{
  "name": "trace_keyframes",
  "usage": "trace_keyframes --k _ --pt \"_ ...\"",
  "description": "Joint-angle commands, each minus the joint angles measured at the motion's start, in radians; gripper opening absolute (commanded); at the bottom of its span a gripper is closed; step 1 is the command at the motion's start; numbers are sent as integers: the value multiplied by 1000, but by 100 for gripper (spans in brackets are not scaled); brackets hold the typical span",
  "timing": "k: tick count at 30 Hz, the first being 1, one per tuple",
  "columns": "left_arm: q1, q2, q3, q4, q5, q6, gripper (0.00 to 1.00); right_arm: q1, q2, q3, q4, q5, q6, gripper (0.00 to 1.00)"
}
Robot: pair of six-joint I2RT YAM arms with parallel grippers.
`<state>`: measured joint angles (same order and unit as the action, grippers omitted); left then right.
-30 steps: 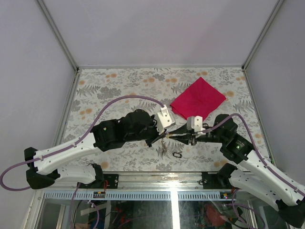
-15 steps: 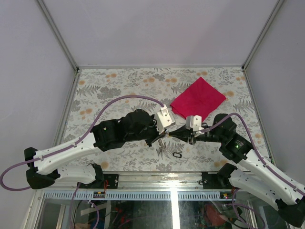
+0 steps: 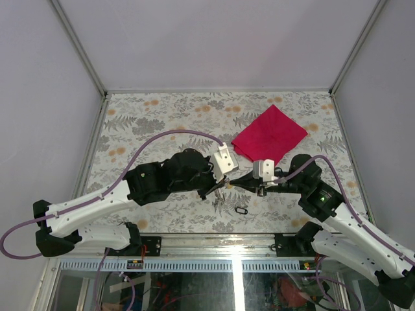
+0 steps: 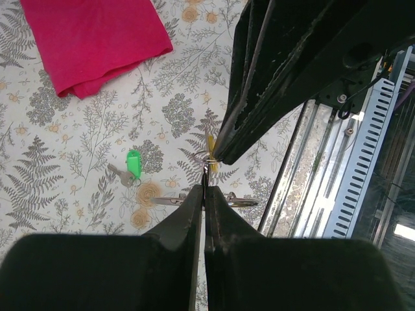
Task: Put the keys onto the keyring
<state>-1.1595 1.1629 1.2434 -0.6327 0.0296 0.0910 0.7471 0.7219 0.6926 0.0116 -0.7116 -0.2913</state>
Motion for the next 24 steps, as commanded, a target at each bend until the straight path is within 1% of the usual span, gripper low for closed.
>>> trace_keyframes --k 1,7,16,24 --pt "1 -6 31 38 22 21 0 1 -21 13 30 -58 -81 0" --pt "1 -2 34 34 31 26 0 2 -53 -17 45 -87 -175 0" --pt "0 7 40 22 35 31 0 3 -78 -26 -9 -146 -335 0" --pt "2 4 38 21 21 26 0 3 -105 -39 -20 -176 -382 0"
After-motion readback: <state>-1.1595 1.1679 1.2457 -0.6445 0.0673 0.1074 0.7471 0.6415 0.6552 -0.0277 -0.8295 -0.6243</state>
